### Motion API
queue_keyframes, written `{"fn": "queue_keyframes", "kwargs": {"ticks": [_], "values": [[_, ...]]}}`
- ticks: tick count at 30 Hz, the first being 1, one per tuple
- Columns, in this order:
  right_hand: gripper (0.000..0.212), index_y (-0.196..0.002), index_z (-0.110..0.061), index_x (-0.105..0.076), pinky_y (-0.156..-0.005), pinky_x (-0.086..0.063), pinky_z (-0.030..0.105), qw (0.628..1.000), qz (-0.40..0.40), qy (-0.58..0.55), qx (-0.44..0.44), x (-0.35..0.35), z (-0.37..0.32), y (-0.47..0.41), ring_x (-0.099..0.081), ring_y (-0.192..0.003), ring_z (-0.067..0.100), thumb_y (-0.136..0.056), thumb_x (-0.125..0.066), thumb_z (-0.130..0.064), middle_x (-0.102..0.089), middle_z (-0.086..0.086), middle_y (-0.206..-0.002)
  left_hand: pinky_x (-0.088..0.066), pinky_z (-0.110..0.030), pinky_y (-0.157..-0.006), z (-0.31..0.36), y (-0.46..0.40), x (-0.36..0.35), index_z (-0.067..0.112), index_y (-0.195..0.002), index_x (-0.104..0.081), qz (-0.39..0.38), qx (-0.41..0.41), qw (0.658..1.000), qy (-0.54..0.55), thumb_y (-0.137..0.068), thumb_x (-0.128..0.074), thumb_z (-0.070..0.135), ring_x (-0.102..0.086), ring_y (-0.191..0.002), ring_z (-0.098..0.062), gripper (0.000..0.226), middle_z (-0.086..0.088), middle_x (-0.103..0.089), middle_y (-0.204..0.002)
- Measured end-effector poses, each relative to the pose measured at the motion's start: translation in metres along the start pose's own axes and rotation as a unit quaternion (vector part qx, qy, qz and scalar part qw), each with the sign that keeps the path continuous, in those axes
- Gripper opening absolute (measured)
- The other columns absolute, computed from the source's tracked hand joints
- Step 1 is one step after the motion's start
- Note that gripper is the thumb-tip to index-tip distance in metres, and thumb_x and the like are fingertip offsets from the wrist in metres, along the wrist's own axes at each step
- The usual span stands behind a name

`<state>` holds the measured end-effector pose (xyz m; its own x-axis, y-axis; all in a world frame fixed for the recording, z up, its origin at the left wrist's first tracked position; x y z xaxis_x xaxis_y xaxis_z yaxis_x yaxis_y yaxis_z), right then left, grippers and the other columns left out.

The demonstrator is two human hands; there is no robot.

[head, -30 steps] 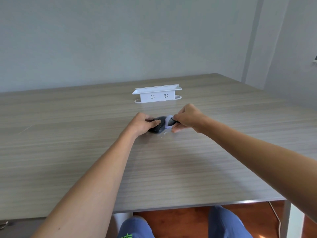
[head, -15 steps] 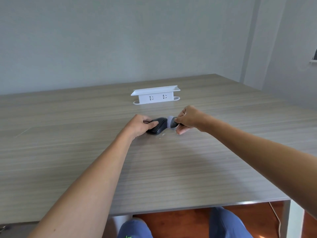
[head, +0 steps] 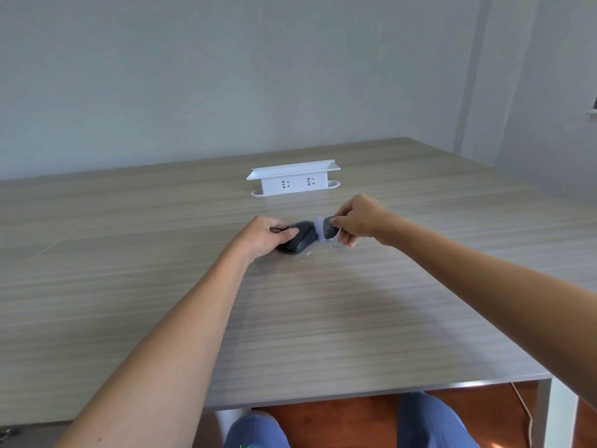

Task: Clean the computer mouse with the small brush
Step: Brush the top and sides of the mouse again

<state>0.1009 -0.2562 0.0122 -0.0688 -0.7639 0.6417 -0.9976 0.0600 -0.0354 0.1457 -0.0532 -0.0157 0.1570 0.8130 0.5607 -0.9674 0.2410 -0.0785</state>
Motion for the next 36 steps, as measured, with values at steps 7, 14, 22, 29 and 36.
{"fn": "queue_keyframes", "kwargs": {"ticks": [7,14,22,29,36], "values": [[0.021,-0.096,-0.004,-0.077,-0.047,-0.050,0.015,0.997,0.010,0.040,0.063,-0.002,-0.016,-0.003,-0.065,-0.051,0.016,-0.094,-0.057,-0.008,-0.075,0.014,-0.069,-0.047,-0.024,-0.093,-0.001,-0.002,0.001,0.009,-0.119,-0.075,-0.005,-0.005,1.000,0.002,-0.093,-0.072,0.024,-0.065,-0.094,-0.014,0.030,-0.004,-0.074,-0.103],[0.019,-0.105,-0.007,-0.075,-0.039,-0.044,0.015,0.993,-0.001,0.093,0.072,0.004,-0.022,-0.006,-0.059,-0.051,0.018,-0.097,-0.059,-0.014,-0.071,0.014,-0.073,-0.049,-0.024,-0.091,0.000,0.000,0.000,0.010,-0.116,-0.076,0.001,0.000,1.000,0.009,-0.093,-0.073,0.023,-0.066,-0.093,-0.015,0.027,-0.005,-0.075,-0.102],[0.022,-0.087,-0.003,-0.078,-0.039,-0.048,0.019,0.994,0.051,0.073,0.062,0.003,-0.026,-0.001,-0.064,-0.053,0.022,-0.089,-0.058,-0.011,-0.076,0.015,-0.073,-0.052,-0.034,-0.091,0.003,0.002,0.005,0.005,-0.105,-0.078,0.026,0.031,0.998,-0.056,-0.087,-0.077,0.036,-0.068,-0.093,-0.023,0.037,-0.006,-0.077,-0.099],[0.025,-0.068,-0.001,-0.077,-0.037,-0.044,0.016,0.997,0.043,0.032,0.049,-0.002,-0.035,0.005,-0.055,-0.039,0.010,-0.083,-0.059,-0.007,-0.068,0.003,-0.056,-0.050,-0.029,-0.076,0.011,0.007,0.005,0.002,-0.098,-0.075,0.032,0.075,0.992,-0.097,-0.087,-0.073,0.039,-0.060,-0.066,-0.024,0.038,-0.014,-0.076,-0.092],[0.022,-0.091,0.001,-0.076,-0.041,-0.046,0.014,0.998,0.016,0.006,0.067,-0.016,-0.035,-0.005,-0.061,-0.051,0.012,-0.096,-0.059,-0.013,-0.074,0.009,-0.070,-0.062,-0.042,-0.084,0.012,0.017,0.014,0.001,-0.099,-0.066,0.023,0.101,0.991,-0.084,-0.095,-0.065,0.029,-0.067,-0.064,-0.029,0.028,-0.013,-0.069,-0.077]]}}
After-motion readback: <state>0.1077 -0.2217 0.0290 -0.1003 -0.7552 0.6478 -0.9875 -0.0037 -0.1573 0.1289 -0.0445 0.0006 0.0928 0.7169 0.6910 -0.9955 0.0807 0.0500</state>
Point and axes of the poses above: each hand's wrist, its own y-axis away from the middle knuckle, its own x-axis out of the back of the hand, z = x × y, the point moved 8 cm from there along -y, towards the middle knuckle
